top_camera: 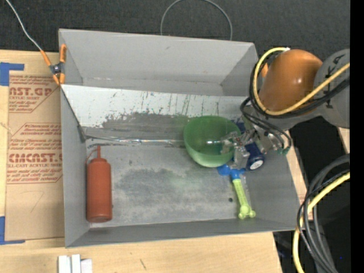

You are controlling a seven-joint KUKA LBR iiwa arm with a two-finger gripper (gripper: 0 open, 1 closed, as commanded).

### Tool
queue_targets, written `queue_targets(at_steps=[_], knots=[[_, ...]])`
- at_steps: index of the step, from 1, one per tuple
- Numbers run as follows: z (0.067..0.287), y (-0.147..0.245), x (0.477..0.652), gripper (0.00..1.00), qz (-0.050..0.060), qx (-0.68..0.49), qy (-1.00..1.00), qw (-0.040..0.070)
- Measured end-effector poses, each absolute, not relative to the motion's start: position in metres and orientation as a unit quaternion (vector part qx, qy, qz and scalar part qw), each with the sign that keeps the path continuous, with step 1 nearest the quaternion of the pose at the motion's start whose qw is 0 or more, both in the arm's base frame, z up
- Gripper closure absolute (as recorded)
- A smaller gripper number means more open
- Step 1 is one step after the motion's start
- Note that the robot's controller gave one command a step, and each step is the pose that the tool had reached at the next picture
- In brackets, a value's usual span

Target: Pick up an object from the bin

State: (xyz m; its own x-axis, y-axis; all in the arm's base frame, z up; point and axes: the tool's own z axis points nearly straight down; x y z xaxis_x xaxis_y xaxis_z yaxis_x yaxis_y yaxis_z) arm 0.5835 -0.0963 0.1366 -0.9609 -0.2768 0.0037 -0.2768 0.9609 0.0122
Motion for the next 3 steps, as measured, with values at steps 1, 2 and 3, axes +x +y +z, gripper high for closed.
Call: queue_targets(at_steps=[1, 2, 3], knots=[[0.137, -0.096, 0.583, 1.0, -0.006, 0.14, -0.99, 0.003], [0.175, -0.096, 0.57, 1.0, -0.005, 0.15, -0.989, 0.0], [0.208, -0.087, 0.581, 1.0, -0.005, 0.145, -0.989, 0.0]])
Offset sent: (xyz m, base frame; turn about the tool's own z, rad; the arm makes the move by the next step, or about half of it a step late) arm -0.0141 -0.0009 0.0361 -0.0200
